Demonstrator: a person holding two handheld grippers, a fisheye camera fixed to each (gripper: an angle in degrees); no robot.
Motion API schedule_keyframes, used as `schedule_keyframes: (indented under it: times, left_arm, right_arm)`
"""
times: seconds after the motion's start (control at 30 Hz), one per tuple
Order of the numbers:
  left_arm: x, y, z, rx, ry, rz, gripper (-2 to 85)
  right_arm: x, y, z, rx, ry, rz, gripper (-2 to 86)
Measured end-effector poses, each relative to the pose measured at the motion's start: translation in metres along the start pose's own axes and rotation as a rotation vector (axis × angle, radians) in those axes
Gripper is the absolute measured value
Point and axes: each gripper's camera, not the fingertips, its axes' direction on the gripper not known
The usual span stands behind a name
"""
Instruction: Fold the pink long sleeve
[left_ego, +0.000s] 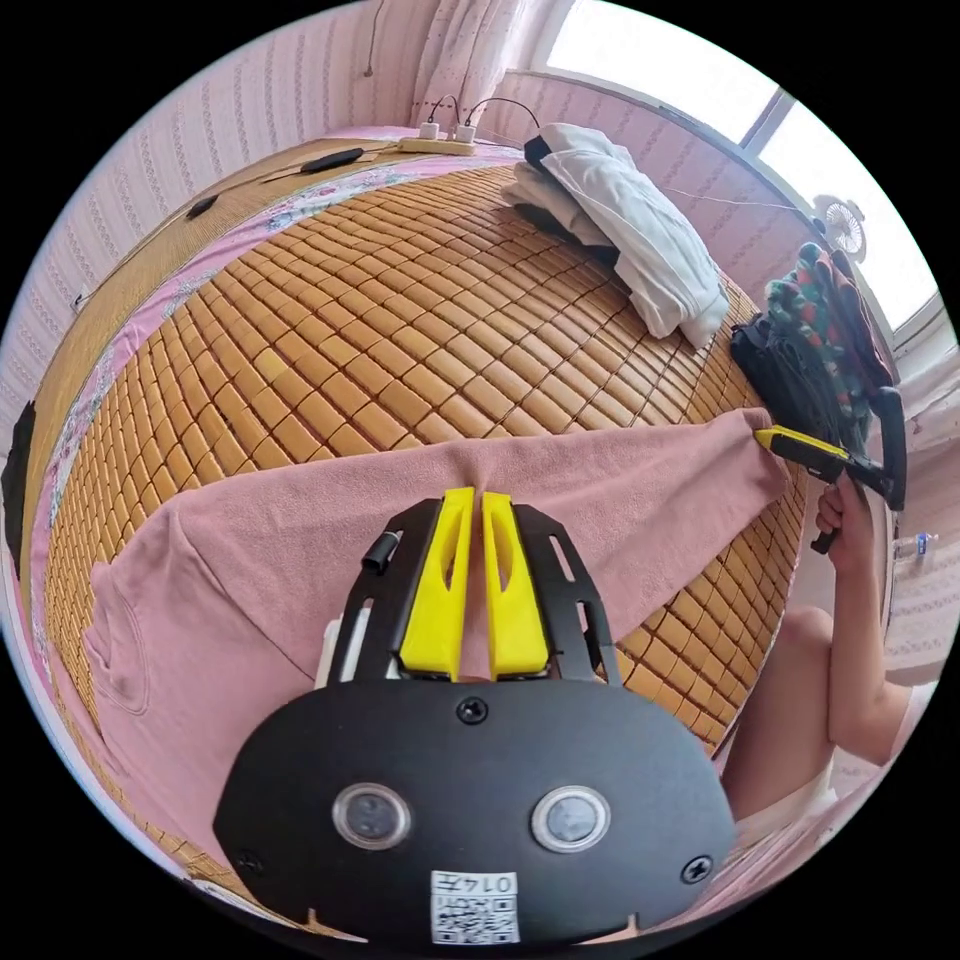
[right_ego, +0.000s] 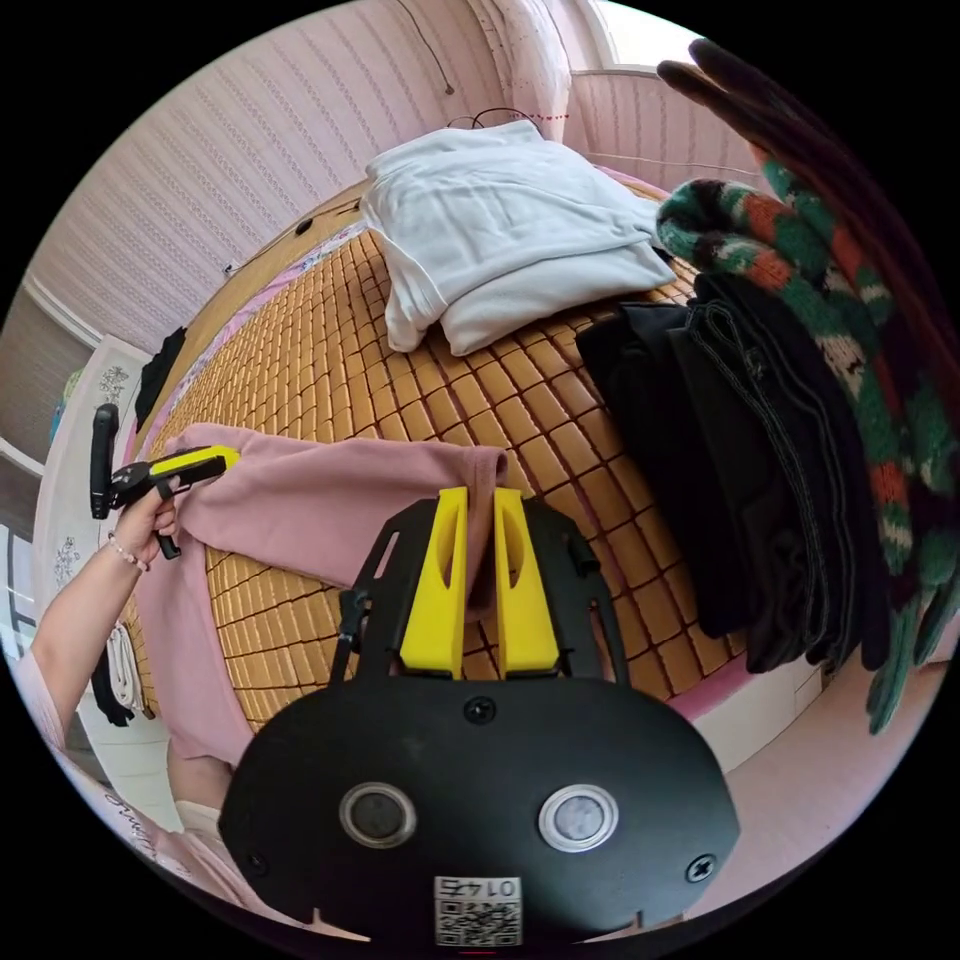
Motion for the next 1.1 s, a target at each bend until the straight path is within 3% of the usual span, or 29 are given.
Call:
schedule_keyframes:
  times: [0.1,0.23,0.3,0.37,0.47,0.57,0.77,0.9,1.1]
  left_arm:
    - [0.000,-0.012,0.003,-0.002,0.013,0.010,-0.8]
    - [-0.011,-0.025,-0.009,0.185,-0.010,-0.136,-0.9]
    - [-0.018,-0.030,0.000,0.165,0.000,-0.222,-0.9]
    - [-0.021,-0.034,0.015,0.093,0.038,-0.258,-0.8]
    - [-0.020,-0.034,0.017,0.121,0.052,-0.293,-0.7]
    - [-0.020,-0.037,0.019,0.109,0.066,-0.296,-0.7]
    - [-0.008,-0.046,0.021,0.068,0.048,-0.223,-0.6]
    - [0.004,-0.049,0.020,0.019,0.018,-0.167,1.2]
    - [0.048,-0.042,-0.014,0.107,-0.008,0.048,2.0]
  right_arm:
    - [0.017,0.003,-0.007,0.028,-0.058,0.004,5.1]
    - [0.027,0.004,-0.009,0.024,-0.030,-0.007,4.8]
    - [0.030,0.003,-0.012,0.041,-0.021,-0.002,5.7]
    - [0.032,0.002,-0.013,0.047,-0.108,-0.021,7.1]
    - [0.031,-0.003,-0.010,0.021,-0.232,-0.069,7.5]
    - [0.022,-0.004,-0.001,-0.091,-0.157,-0.155,3.5]
    - [0.031,0.010,-0.048,-0.160,-0.189,-0.249,1.0]
    - [0.033,0.015,-0.034,-0.275,-0.030,-0.196,0.4]
    - [0.019,0.002,-0.045,0.069,-0.075,-0.095,0.1]
